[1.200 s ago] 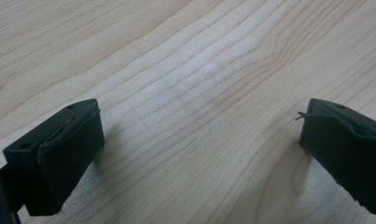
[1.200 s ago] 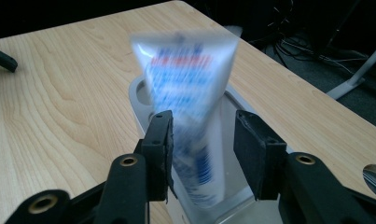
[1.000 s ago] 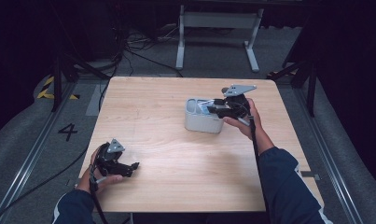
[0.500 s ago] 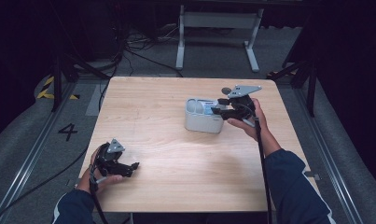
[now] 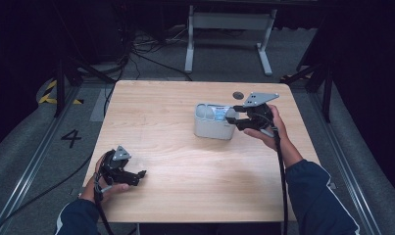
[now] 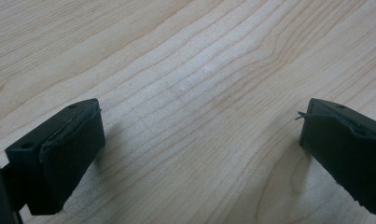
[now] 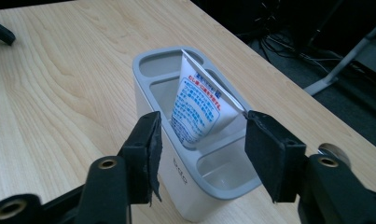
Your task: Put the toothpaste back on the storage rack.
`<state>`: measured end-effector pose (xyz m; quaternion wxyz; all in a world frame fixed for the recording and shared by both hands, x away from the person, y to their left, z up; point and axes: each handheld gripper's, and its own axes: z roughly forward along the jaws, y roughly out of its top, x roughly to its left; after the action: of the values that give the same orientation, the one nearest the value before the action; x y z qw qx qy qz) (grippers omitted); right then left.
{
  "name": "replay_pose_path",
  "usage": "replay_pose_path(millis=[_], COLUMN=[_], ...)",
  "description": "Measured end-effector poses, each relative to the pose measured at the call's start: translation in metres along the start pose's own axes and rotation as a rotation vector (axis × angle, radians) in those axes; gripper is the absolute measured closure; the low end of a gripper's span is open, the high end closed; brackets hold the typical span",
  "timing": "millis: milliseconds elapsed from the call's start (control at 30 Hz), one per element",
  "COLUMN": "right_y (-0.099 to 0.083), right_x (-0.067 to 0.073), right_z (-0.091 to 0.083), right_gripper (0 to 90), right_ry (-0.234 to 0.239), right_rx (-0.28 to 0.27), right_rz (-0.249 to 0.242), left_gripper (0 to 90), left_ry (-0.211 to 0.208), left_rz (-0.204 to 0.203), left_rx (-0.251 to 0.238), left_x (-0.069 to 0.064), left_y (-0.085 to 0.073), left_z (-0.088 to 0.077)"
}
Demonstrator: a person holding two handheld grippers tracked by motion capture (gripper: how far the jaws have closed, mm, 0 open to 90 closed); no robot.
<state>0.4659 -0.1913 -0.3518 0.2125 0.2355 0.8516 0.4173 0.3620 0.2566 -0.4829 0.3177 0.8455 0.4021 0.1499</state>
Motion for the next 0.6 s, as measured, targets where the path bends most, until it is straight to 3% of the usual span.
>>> replay_pose_path(millis=[167, 600], right_y=[-0.005, -0.019], right_x=[0.003, 0.011], right_z=[-0.008, -0.016], right_gripper=[42.1, 38.8], right_ry=[-0.020, -0.014], right_rx=[0.030, 0.134], right_rz=[-0.032, -0.090], left_gripper=[0.5, 0.5], left_ry=[0.000, 0.004], left_rz=[0.000, 0.003], left_rx=[0.000, -0.001], left_x=[0.000, 0.000], left_y=[0.000, 0.000], left_z=[0.000, 0.000])
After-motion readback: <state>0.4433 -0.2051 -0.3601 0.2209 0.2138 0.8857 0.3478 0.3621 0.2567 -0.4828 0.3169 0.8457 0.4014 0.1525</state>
